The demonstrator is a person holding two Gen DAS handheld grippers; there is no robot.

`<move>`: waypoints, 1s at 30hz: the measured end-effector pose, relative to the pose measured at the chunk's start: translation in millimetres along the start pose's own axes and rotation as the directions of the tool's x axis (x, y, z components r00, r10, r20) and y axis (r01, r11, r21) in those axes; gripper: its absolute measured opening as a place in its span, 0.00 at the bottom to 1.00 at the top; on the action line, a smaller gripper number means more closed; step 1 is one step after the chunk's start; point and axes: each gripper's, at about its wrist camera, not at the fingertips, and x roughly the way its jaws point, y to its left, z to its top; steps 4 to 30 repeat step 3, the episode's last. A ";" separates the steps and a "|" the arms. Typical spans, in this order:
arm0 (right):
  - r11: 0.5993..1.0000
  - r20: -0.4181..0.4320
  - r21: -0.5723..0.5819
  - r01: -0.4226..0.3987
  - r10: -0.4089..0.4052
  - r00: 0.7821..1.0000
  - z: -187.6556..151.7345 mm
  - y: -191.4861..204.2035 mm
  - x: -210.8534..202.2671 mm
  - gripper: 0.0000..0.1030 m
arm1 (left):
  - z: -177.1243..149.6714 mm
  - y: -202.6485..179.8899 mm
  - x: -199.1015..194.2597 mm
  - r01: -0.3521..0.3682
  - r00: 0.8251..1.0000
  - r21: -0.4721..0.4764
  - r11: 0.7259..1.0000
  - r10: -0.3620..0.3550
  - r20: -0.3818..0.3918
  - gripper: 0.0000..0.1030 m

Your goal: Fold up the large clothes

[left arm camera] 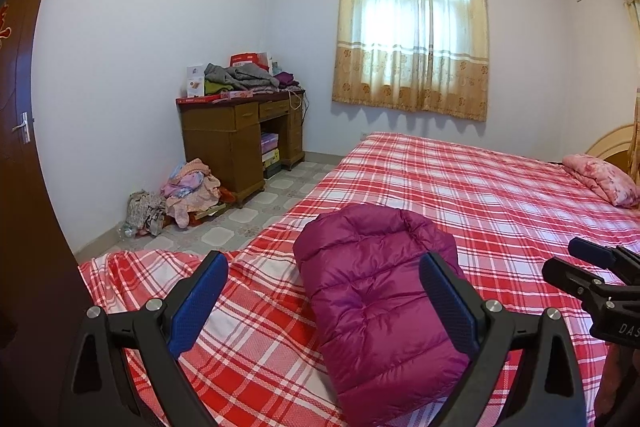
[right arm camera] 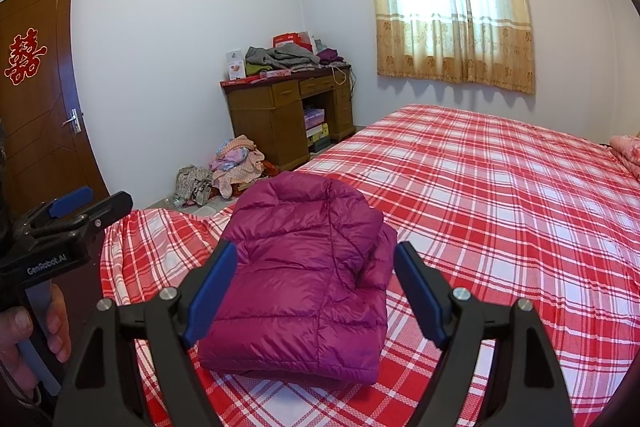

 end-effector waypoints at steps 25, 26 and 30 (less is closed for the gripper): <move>1.000 -0.003 0.001 0.000 0.000 1.000 -2.8 -1.3 0.0 0.80 | 0.4 -1.5 -1.3 -0.002 1.000 0.009 1.000 0.002 0.010 0.94; 1.000 -0.003 0.001 0.000 0.000 1.000 -2.8 -1.3 0.0 0.80 | 0.4 -1.5 -1.3 -0.002 1.000 0.009 1.000 0.002 0.010 0.94; 1.000 -0.003 0.001 0.000 0.000 1.000 -2.8 -1.3 0.0 0.80 | 0.4 -1.5 -1.3 -0.002 1.000 0.009 1.000 0.002 0.010 0.94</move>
